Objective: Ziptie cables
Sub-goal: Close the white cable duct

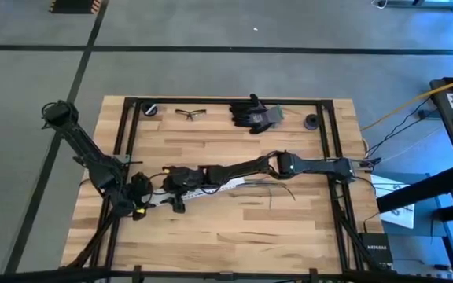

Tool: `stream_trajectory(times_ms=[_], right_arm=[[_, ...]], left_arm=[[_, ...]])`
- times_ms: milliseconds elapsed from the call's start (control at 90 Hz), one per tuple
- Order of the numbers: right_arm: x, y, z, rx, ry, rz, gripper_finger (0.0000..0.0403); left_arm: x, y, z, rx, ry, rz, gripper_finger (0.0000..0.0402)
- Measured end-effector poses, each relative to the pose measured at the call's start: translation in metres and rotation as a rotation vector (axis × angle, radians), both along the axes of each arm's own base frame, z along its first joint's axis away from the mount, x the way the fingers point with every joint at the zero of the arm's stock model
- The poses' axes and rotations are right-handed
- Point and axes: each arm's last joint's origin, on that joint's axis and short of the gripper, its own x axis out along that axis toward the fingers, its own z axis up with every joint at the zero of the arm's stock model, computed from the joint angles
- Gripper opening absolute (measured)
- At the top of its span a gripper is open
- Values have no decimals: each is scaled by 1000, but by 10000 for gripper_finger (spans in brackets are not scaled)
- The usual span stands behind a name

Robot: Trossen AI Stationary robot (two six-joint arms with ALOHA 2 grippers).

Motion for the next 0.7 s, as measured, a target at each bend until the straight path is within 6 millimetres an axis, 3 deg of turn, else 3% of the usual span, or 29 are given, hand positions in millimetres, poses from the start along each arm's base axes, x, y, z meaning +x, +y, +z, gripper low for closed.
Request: stream_trajectory(times_ms=[367,556,700], right_arm=[[0,-1,0,-10,-1,2,219],[-1,-9,6,-19,28,0,256],[-3,-15,14,-29,59,3,280]], left_arm=[[4,3,0,2,9,14,233],[5,3,1,-34,-2,56,235],[7,6,0,-48,19,89,258]])
